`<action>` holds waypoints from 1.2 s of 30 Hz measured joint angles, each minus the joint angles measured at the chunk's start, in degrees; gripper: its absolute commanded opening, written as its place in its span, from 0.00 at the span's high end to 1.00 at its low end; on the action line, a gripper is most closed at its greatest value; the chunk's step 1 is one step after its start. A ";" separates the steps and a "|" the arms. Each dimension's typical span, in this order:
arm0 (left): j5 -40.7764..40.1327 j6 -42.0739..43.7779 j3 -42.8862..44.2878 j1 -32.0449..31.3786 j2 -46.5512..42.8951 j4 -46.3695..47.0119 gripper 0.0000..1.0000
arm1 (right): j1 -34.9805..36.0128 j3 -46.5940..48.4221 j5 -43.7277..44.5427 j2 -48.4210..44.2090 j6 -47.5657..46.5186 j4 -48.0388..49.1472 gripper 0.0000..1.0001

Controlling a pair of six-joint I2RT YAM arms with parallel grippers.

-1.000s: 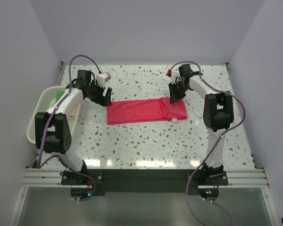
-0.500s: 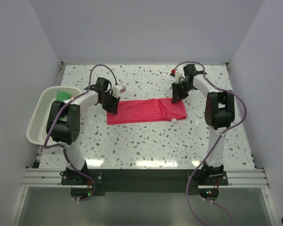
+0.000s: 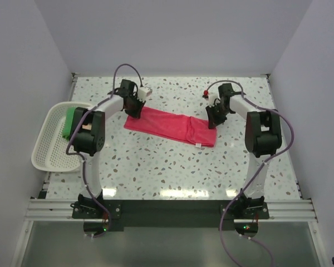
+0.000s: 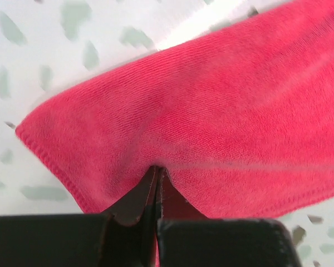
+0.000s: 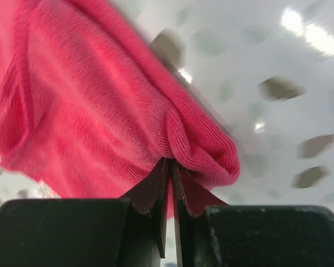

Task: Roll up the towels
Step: Fold the towel

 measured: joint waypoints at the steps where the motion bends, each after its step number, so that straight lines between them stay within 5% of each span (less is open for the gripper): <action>1: -0.24 0.46 2.21 0.13 1.53 0.26 0.99 | 0.50 -2.62 -0.87 -1.64 -0.13 0.46 0.89; 5: 0.33 1.92 10.88 0.72 7.43 1.79 0.67 | 4.81 -11.06 -8.98 -6.25 -0.74 -1.81 0.84; 8: 3.56 0.96 19.23 0.87 11.67 1.03 0.51 | 10.10 -15.17 -18.16 -7.26 -1.38 -4.02 0.80; 11: 7.45 -1.01 22.01 0.87 11.61 1.25 0.48 | 13.75 -16.04 -25.97 -7.41 -1.40 -5.68 0.79; 15: 10.64 -2.89 18.08 0.81 6.01 1.88 0.49 | 12.94 -15.93 -29.99 -9.94 -0.44 -4.92 0.77; 22: 10.97 -5.07 7.39 0.39 -3.98 3.17 0.62 | 11.50 -15.89 -24.70 -14.23 1.22 0.50 0.79; 36: 10.03 -5.88 10.32 -1.79 8.15 3.08 0.78 | 14.34 -20.48 -21.57 -8.98 3.82 6.23 0.81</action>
